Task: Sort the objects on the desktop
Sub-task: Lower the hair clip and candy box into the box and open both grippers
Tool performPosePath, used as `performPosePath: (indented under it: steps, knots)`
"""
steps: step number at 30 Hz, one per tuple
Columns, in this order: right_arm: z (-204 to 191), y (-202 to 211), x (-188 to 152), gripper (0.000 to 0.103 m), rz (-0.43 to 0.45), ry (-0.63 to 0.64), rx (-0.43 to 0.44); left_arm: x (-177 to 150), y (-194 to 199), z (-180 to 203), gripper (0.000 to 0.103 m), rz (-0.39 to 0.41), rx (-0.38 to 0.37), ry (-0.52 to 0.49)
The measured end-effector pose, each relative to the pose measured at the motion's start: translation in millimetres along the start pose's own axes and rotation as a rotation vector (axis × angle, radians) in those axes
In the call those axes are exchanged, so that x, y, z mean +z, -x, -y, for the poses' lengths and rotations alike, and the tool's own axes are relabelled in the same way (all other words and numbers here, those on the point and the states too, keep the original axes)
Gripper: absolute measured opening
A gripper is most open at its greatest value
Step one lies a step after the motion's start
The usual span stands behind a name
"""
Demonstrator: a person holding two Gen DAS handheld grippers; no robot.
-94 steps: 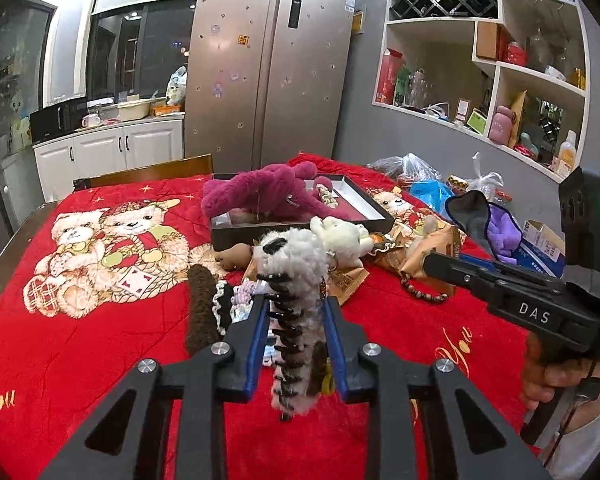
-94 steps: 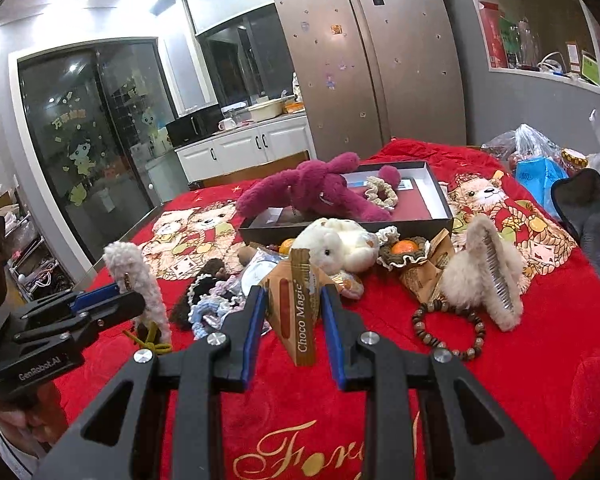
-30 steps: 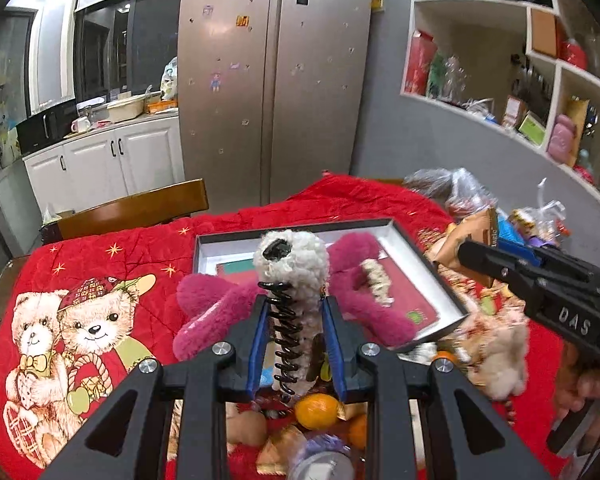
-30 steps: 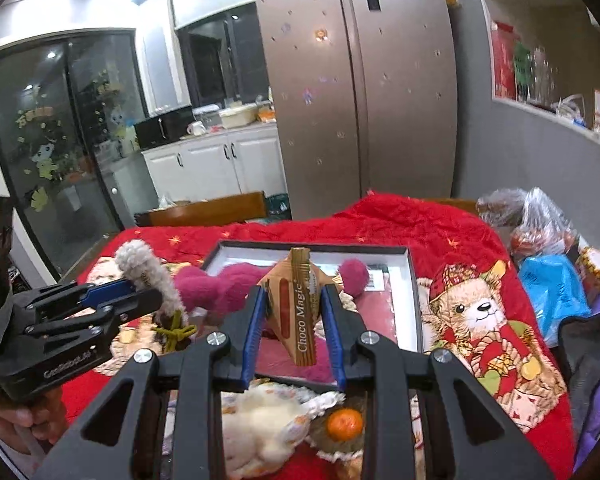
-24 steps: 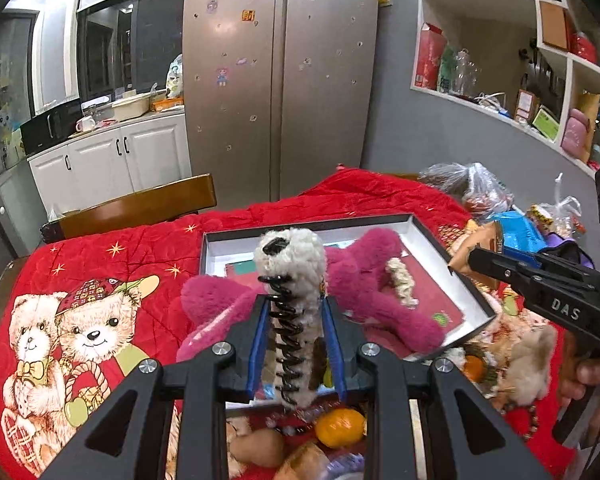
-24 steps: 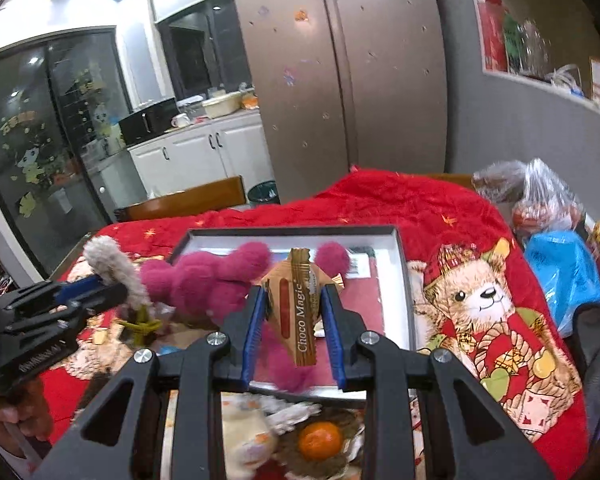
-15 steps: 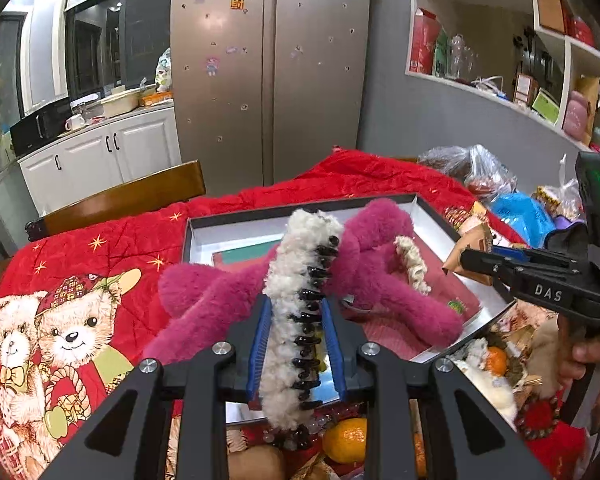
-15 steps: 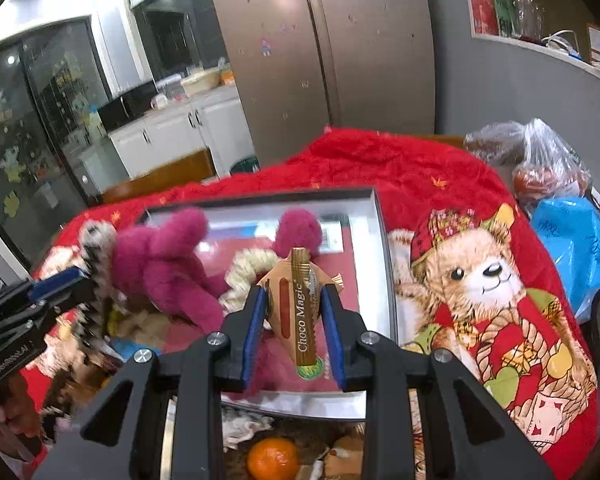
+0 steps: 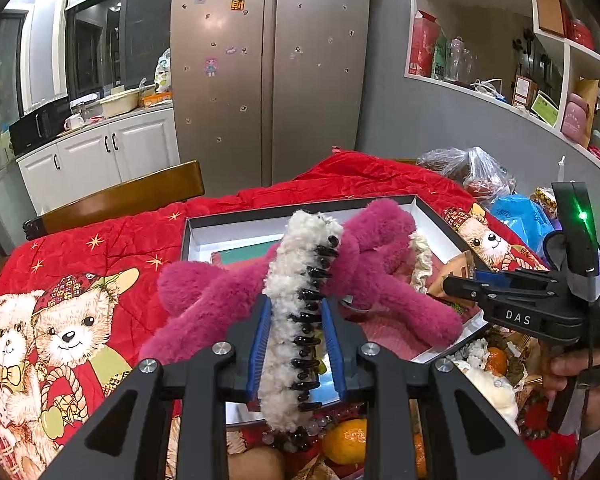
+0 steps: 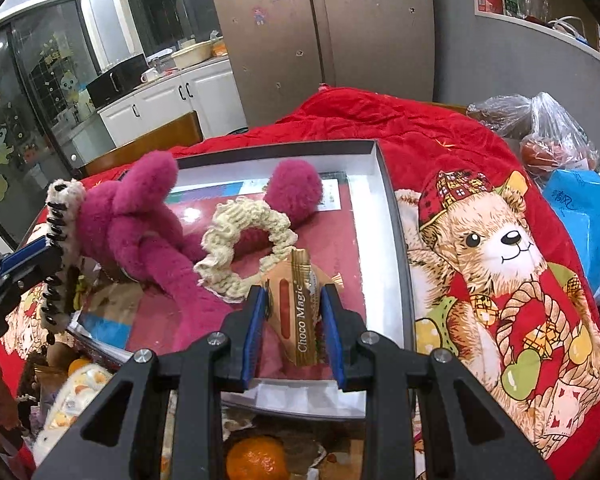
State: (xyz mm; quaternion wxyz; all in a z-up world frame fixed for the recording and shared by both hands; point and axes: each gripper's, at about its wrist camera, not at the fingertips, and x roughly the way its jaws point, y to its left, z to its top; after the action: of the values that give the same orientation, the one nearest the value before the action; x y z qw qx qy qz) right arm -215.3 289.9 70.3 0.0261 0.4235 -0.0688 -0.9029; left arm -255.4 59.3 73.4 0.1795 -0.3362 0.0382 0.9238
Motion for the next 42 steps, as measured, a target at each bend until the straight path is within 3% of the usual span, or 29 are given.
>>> performPosePath:
  steps: [8, 9, 11, 16, 17, 18, 19, 21, 27, 37, 42]
  knots:
    - [0.0, -3.9, -1.8, 0.029, -0.009, 0.002, -0.007, 0.8, -2.2, -4.4, 0.031, -0.007, -0.005, 0.009]
    - [0.5, -4.1, -1.9, 0.029, -0.009, 0.000, -0.006, 1.1, -2.5, -4.9, 0.040, -0.010, 0.003, 0.005]
    - [0.4, -4.1, -1.6, 0.029, -0.008, -0.003, -0.007, 0.9, -3.4, -7.2, 0.047, -0.009, 0.022, 0.000]
    - [1.7, -2.2, -0.1, 0.031, -0.001, -0.007, -0.014, 3.3, -1.3, -13.8, 0.049, -0.012, -0.005, 0.020]
    - [2.5, -0.2, 0.8, 0.031, 0.005, -0.010, -0.010, 4.4, 0.4, -15.0, 0.056, -0.010, 0.000, 0.021]
    - [2.8, 1.5, 1.6, 0.036, 0.009, -0.012, -0.002, 5.6, 2.0, -16.1, 0.065, -0.008, 0.008, 0.022]
    - [3.5, 4.1, 2.9, 0.040, 0.016, -0.012, 0.004, 6.2, 3.9, -16.9, 0.068, 0.000, 0.014, 0.024]
    - [3.2, 11.4, 5.2, 0.062, 0.043, -0.012, 0.004, 7.1, 7.4, -20.2, 0.074, 0.018, 0.022, 0.030]
    - [2.1, 32.9, 12.4, 0.086, 0.109, -0.019, 0.029, 9.3, 5.7, -28.1, 0.077, -0.005, 0.069, 0.030]
    - [6.2, 46.6, 14.9, 0.088, 0.131, -0.035, 0.028, 4.4, 1.8, -14.2, 0.082, -0.028, 0.164, -0.062]
    - [1.9, 48.4, 14.7, 0.088, 0.133, -0.026, 0.035, 2.1, -19.3, -20.1, 0.084, -0.076, 0.171, -0.067]
